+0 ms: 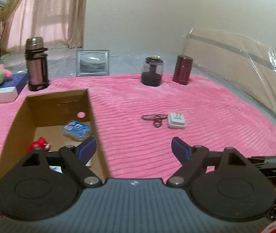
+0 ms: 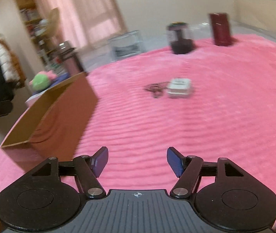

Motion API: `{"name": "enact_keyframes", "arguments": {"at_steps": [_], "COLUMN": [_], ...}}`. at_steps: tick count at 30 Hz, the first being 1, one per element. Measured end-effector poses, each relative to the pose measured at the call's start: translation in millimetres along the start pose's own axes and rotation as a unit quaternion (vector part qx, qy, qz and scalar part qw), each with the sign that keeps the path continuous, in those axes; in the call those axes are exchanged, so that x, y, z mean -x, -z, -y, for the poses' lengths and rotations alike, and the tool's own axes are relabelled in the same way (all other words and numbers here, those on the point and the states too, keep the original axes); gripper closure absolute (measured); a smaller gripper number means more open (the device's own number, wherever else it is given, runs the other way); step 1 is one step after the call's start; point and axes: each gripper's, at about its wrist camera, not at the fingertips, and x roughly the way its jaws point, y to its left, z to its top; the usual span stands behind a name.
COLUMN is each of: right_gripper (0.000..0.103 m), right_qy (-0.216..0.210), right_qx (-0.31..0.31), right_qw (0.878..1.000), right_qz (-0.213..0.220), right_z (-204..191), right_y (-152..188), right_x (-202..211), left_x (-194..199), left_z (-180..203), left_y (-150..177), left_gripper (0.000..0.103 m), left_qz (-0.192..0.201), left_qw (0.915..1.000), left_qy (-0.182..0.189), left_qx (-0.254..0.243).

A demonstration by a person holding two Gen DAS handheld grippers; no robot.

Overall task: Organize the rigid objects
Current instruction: 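Move both open tools back toward the plug adapter and hair clip, then grasp the white plug adapter with the right tool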

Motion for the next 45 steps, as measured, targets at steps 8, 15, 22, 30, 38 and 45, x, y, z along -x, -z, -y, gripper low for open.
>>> {"name": "enact_keyframes", "arguments": {"at_steps": [8,15,22,30,38,45], "right_gripper": [0.037,0.037,0.036,0.036,0.036,0.036], "right_qy": [0.035,0.047,0.055,0.063,0.063,0.079], "right_qx": [-0.042,-0.060,-0.057,-0.038,-0.007,0.026], "right_qw": [0.998,0.997,0.996,0.997,0.997,0.995], "right_qz": [0.014,0.021,0.031,0.035,0.038,0.049], "right_z": [47,69,73,77,76,77], "right_y": [6,2,-10,-28,-55,-79], "right_x": [22,24,12,-16,-67,-124], "left_x": [-46,-81,-119,-167,-216,-257], "left_z": [48,68,76,66,48,46], "left_y": [4,4,0,-3,-10,-18], "left_gripper": [0.021,0.021,0.021,0.021,0.021,0.021], "left_qz": [-0.018,-0.029,-0.034,-0.045,-0.045,-0.045], "left_qw": [0.9994,0.9988,0.9988,0.9986,0.9983,0.9971], "left_qy": [0.026,0.041,0.035,0.019,-0.001,-0.019], "left_qx": [-0.011,0.000,0.008,0.019,0.038,0.059]}}
